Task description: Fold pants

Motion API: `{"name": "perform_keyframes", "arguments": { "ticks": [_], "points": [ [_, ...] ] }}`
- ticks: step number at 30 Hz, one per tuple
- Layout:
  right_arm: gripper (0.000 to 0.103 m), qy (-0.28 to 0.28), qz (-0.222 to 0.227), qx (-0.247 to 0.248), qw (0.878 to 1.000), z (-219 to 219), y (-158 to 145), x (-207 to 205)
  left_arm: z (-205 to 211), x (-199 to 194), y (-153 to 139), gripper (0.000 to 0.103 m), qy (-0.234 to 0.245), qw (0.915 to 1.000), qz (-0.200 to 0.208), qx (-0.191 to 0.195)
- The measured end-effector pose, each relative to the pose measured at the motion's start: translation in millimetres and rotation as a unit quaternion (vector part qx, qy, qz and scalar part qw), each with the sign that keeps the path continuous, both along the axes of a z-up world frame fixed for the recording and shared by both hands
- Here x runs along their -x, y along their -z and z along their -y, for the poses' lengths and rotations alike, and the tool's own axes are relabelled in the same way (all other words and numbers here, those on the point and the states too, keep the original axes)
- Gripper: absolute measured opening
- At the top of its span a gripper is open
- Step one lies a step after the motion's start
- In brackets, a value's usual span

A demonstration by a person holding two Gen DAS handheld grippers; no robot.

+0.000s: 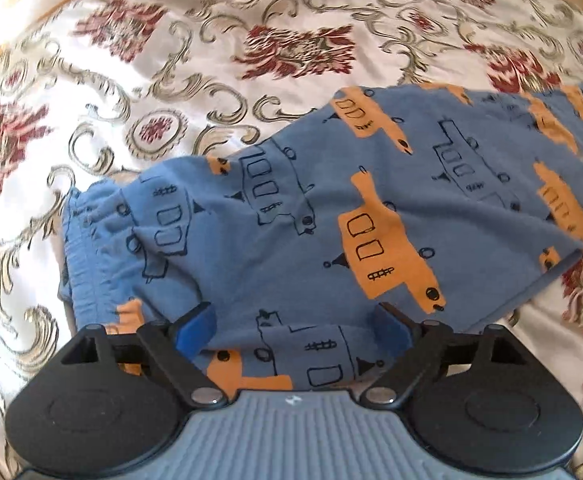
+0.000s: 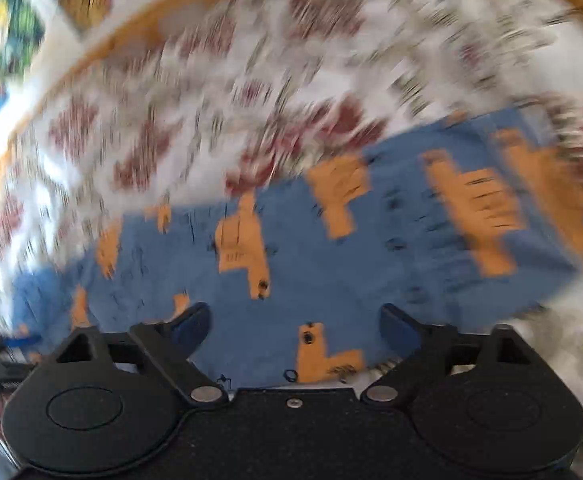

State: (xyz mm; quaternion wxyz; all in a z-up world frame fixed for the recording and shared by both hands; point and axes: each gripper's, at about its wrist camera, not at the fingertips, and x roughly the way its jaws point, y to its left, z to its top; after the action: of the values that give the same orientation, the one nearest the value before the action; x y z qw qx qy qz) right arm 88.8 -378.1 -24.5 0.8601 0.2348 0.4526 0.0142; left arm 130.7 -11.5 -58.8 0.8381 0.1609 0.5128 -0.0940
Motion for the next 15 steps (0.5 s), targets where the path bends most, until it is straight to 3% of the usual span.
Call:
{"name": "perform_keyframes", "arguments": {
  "ticks": [4,6,8,11,15],
  "points": [
    [0.102,0.084,0.063,-0.001,0.995,32,-22,43,17,-10,-23,0.091,-0.009,0.9984,-0.010,0.055],
    [0.102,0.139,0.075,-0.004,0.987,48,-21,57,44,-19,-35,0.091,0.018,0.9975,-0.011,0.068],
    [0.102,0.180,0.075,-0.025,0.980,62,-14,65,88,-30,-48,0.092,0.075,0.9956,0.003,0.056],
    [0.102,0.223,0.068,-0.067,0.970,79,-1,66,163,-44,-63,0.095,0.176,0.9829,0.023,0.047],
    [0.102,0.235,0.072,-0.112,0.963,89,6,68,261,-71,-71,0.095,0.277,0.9592,-0.002,0.059]
  ]
}}
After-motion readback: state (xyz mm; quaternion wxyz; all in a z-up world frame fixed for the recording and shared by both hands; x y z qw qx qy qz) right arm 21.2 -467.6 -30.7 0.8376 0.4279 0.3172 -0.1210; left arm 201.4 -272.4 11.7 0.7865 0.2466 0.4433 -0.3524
